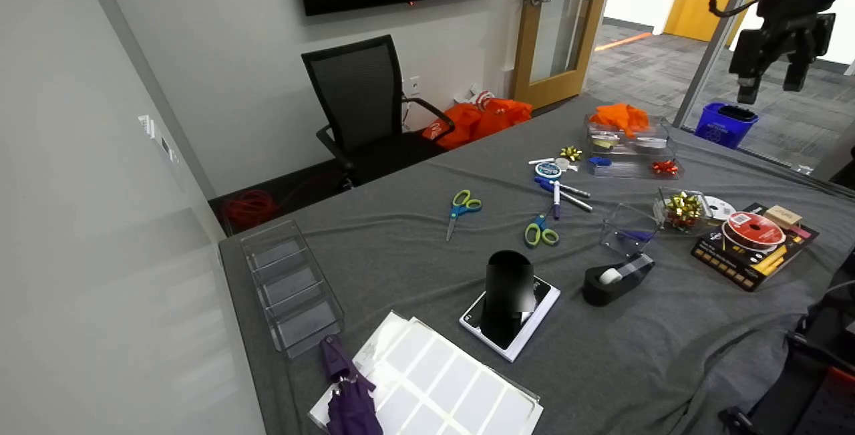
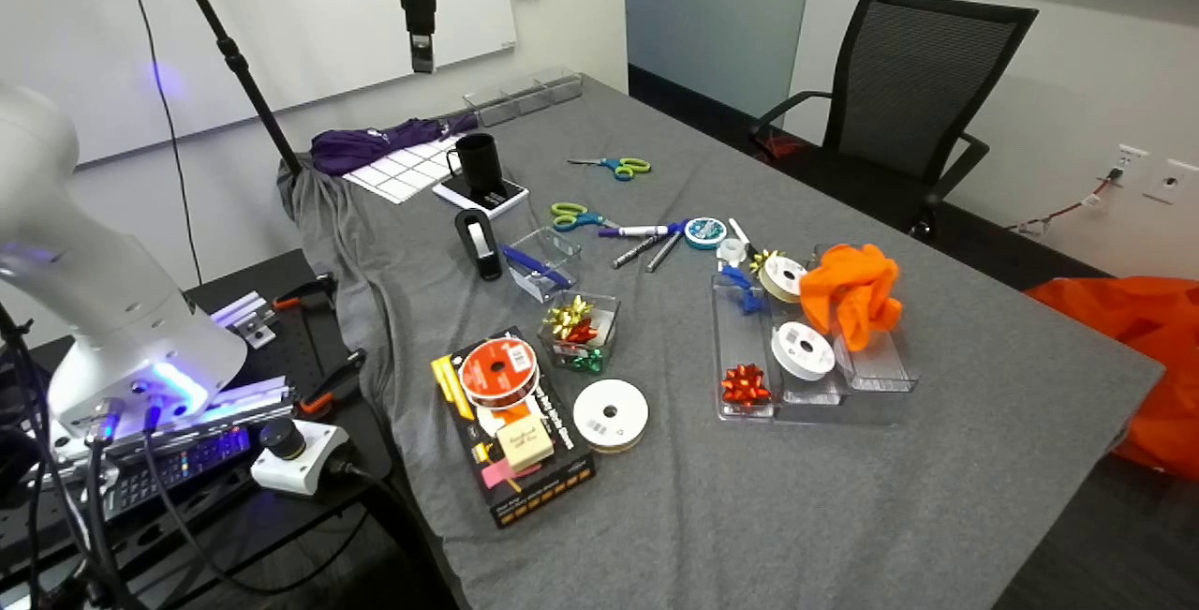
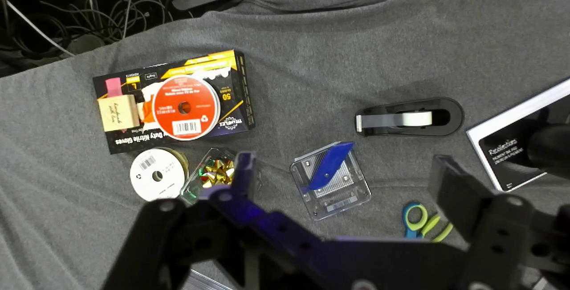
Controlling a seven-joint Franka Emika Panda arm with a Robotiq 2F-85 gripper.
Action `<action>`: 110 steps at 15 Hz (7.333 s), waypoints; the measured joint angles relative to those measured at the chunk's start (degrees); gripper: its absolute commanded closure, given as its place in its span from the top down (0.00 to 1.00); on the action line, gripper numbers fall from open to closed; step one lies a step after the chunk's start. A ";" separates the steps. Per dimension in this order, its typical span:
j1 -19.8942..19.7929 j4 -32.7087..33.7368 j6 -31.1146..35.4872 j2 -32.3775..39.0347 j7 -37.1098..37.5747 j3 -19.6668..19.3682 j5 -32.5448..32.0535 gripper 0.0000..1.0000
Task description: Move the object out of the box
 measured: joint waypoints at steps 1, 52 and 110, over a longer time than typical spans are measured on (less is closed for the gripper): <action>0.00 0.00 0.00 0.00 0.00 0.00 0.00 1.00; -14.11 -11.67 39.04 14.85 -57.67 -19.20 6.67 1.00; -42.00 -15.41 58.24 34.36 -73.31 3.37 29.87 1.00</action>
